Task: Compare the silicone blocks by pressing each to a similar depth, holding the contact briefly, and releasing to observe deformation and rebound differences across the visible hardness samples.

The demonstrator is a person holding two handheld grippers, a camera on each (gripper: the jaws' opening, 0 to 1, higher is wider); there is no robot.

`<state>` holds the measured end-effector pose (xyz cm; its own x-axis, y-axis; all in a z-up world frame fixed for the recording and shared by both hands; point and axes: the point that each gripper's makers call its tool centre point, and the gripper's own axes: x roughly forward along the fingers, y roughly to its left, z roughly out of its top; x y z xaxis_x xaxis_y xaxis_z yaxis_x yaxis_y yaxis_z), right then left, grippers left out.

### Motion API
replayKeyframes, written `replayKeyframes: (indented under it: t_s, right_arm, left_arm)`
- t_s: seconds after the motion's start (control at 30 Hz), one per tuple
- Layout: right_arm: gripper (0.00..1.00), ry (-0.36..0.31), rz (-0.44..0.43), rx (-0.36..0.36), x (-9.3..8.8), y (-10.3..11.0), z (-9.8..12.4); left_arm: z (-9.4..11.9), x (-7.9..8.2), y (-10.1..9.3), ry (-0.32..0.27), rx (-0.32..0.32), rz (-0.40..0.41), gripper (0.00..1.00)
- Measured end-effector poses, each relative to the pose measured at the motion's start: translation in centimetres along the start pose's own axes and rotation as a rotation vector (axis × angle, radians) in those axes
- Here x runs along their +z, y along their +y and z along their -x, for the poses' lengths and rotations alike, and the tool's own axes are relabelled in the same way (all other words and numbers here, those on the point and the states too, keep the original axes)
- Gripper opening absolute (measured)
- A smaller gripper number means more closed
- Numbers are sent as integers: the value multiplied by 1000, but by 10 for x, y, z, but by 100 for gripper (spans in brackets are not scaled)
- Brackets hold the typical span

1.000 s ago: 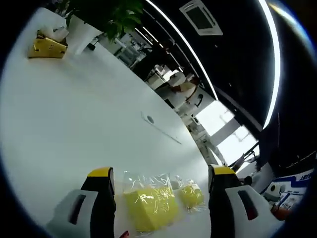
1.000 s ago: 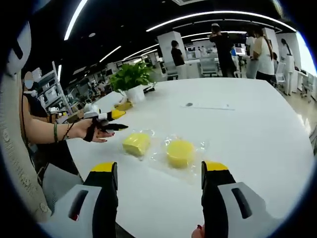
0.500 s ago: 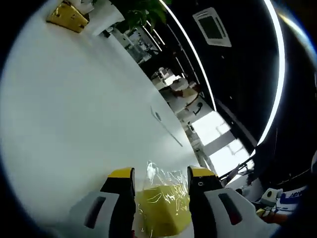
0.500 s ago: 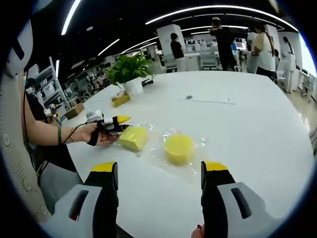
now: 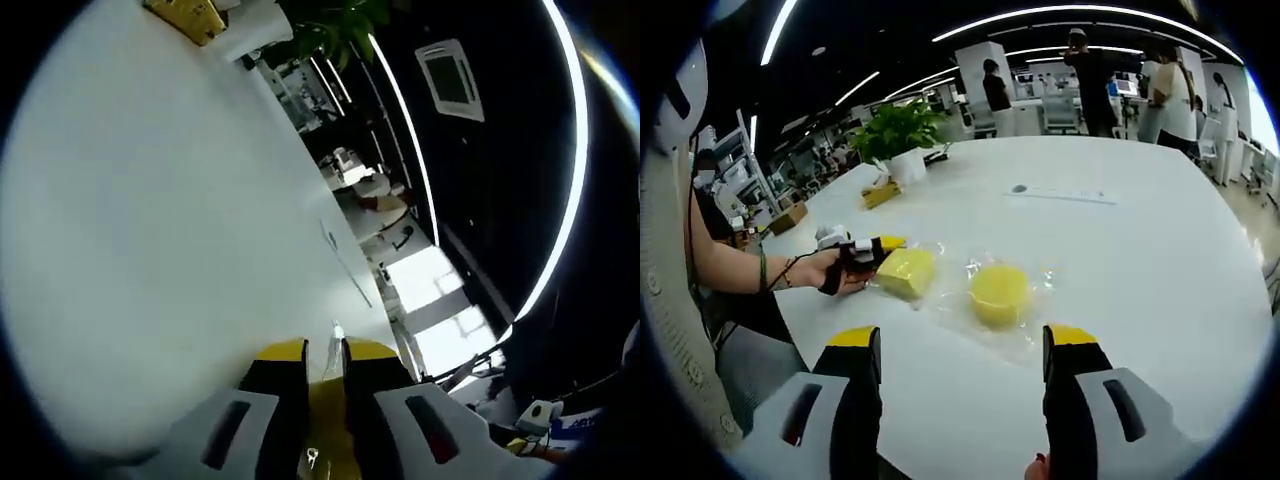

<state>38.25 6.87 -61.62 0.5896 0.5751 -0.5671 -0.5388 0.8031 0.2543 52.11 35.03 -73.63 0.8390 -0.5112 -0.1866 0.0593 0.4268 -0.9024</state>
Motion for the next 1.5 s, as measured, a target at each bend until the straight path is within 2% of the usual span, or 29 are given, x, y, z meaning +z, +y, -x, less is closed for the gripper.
replayKeyframes:
  t_s: [0.03,0.27,0.5,0.6,0.83,0.93,1.03,1.1,1.37,1.5]
  right_arm:
    - [59,0,4,3,0,0,0]
    - [59,-6,9,7,4,2,0]
    - [59,-16,13,5,6,2,5]
    - [59,-35,14,10,9,6,9]
    - [58,-88,31,24,18,17,23]
    - [58,-123,51,34,26,24,30]
    - [59,-153,54,40,32,28,37]
    - [59,-164,54,44,34,31,42]
    - [61,-215,55,83,38,52,63]
    - [62,-288,64,98,48,63,83]
  left_arm:
    - [-1,1,-2,-6,-15,-2,6]
    - [0,1,-7,4,-23,-36,0]
    - [-1,3,-26,31,-13,-148,0]
    - [0,6,-39,39,-6,-203,0]
    - [5,11,-75,45,-26,-241,0]
    - [8,7,-90,72,-33,-207,0]
    - [11,3,-104,74,-42,-231,0]
    - [13,-1,-117,73,-73,-235,0]
    - [27,-20,-156,84,-80,-277,0]
    - [42,-19,-179,58,-102,-309,0]
